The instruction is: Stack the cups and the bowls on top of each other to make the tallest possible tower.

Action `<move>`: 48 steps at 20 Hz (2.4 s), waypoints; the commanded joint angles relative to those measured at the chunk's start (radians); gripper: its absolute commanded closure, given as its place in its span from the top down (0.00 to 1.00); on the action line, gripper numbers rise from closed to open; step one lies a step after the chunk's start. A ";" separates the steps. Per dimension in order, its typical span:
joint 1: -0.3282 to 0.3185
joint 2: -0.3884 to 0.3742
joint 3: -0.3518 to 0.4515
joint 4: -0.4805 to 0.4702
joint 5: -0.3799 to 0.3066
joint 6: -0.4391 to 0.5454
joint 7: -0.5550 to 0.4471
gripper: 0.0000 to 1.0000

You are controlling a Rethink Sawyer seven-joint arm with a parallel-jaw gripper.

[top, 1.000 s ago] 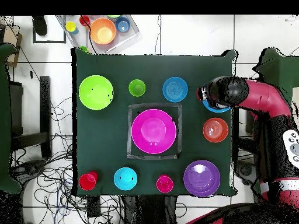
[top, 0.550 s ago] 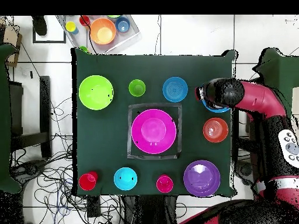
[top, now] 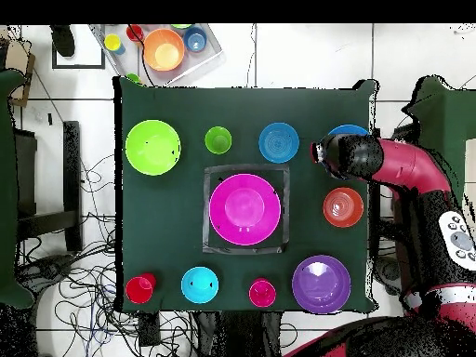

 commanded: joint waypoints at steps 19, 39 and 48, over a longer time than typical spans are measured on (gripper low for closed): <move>0.075 0.053 -0.113 0.089 0.012 -0.153 0.147 0.00; 0.098 -0.019 -0.114 0.021 0.060 0.009 0.051 0.00; 0.104 -0.050 -0.095 -0.081 0.085 0.176 -0.039 0.00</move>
